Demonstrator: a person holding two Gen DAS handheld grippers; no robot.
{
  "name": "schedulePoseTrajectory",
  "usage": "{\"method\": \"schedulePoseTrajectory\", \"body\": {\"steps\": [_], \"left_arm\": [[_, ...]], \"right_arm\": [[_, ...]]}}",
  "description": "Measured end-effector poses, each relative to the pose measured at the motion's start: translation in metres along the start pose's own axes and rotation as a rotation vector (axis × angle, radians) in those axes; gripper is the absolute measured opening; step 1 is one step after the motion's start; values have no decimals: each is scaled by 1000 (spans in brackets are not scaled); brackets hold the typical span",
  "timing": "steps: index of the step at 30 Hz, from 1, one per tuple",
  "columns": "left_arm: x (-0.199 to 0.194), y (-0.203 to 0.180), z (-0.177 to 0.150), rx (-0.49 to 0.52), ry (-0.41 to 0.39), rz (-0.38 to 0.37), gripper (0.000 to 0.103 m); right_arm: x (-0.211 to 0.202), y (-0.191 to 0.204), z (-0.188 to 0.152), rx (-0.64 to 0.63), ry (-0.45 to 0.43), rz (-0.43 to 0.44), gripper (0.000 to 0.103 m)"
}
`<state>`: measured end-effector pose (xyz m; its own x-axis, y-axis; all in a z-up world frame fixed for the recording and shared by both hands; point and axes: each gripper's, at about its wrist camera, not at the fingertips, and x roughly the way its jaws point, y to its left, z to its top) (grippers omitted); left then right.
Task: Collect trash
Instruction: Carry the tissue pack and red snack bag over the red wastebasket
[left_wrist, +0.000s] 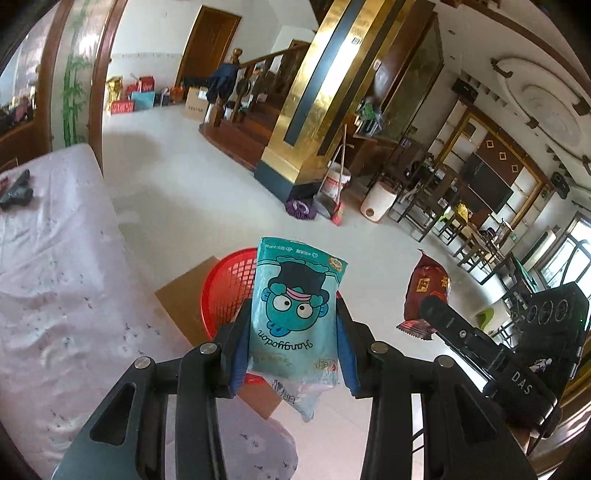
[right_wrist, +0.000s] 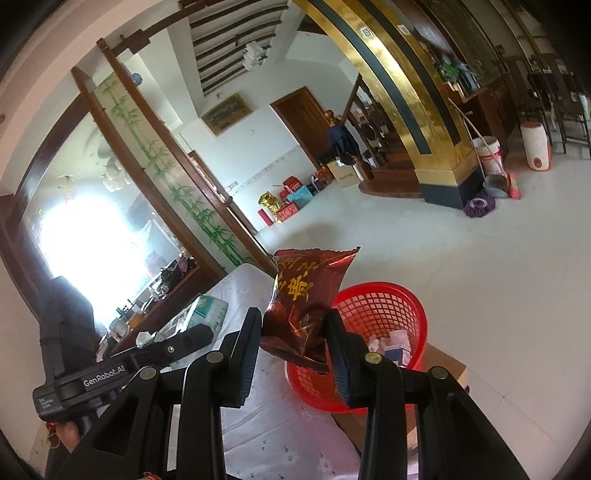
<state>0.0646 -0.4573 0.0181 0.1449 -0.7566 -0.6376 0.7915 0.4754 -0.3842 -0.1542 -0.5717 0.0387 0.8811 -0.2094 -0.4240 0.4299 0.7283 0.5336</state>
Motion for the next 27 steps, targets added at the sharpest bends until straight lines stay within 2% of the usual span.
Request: {"method": "schedulePoseTrajectory", "body": {"steps": [7, 17, 27], "left_arm": [[34, 6, 2, -14, 53, -3, 39], [79, 18, -7, -23, 136, 31, 39], [99, 21, -10, -30, 177, 48, 39]], "right_arm": [[24, -14, 1, 32, 35, -16, 38], [54, -37, -6, 83, 103, -43, 38], [76, -44, -7, 99, 147, -53, 39]]}}
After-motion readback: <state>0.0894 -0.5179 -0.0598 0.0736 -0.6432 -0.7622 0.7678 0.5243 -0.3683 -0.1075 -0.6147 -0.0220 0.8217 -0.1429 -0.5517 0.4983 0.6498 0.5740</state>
